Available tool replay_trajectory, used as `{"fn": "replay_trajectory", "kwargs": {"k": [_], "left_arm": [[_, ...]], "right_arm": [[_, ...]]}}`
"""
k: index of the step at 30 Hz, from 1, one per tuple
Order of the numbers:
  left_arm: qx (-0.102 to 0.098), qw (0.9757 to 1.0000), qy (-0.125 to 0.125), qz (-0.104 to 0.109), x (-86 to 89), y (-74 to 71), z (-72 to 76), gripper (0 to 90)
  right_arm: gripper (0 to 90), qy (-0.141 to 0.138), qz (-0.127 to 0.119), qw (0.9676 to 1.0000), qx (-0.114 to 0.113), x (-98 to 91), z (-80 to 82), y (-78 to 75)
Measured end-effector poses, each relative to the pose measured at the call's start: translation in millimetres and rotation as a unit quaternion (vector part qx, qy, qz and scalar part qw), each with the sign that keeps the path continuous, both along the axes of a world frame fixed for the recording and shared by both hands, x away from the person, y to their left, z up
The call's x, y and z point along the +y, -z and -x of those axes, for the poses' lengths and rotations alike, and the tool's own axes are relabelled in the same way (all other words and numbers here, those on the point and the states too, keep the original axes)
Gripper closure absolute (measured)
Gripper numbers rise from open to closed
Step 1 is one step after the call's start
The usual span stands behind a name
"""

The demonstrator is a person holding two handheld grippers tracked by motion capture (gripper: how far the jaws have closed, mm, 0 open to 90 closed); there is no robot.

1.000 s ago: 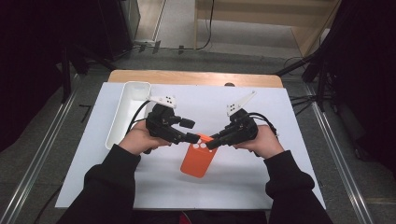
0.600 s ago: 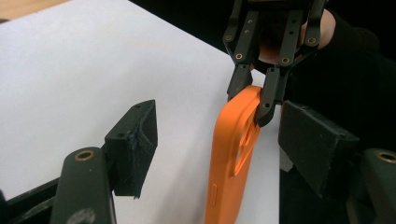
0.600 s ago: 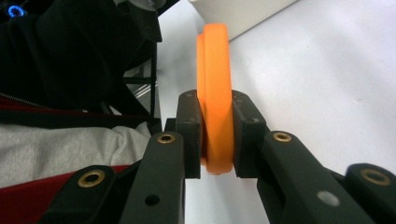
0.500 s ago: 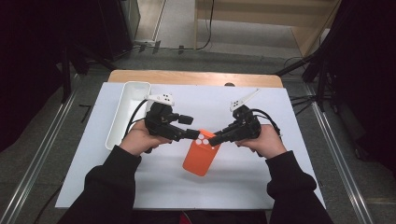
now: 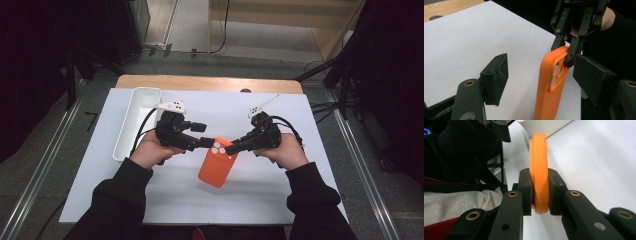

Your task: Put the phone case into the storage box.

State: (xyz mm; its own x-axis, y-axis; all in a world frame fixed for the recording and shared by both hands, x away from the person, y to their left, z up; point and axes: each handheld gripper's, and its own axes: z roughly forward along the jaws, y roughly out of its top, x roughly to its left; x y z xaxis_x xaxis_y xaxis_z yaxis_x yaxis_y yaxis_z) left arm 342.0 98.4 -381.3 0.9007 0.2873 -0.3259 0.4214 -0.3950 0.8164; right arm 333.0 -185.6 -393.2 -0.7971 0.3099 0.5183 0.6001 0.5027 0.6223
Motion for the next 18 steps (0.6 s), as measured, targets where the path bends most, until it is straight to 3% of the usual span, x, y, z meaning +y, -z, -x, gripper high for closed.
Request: {"fn": "replay_trajectory", "kwargs": {"k": [7, 10, 18], "left_arm": [[-0.015, 0.9997, -0.02, -0.002, -1.4, 1.8, 3.8, 28.3], [-0.02, 0.9994, -0.026, -0.014, -3.1, 3.2, 5.2, 23.2], [-0.025, 0.9984, -0.048, -0.015, -5.5, 7.5, 8.9, 19.2]], "right_arm": [[74.9, 0.035, 0.01, 0.9993, 0.006, -3.9, -1.5, -1.3], [74.9, 0.047, 0.011, 0.9988, 0.009, -4.7, -1.7, -2.0], [74.9, 0.072, 0.016, 0.9972, 0.011, -5.4, -2.3, -2.4]]}}
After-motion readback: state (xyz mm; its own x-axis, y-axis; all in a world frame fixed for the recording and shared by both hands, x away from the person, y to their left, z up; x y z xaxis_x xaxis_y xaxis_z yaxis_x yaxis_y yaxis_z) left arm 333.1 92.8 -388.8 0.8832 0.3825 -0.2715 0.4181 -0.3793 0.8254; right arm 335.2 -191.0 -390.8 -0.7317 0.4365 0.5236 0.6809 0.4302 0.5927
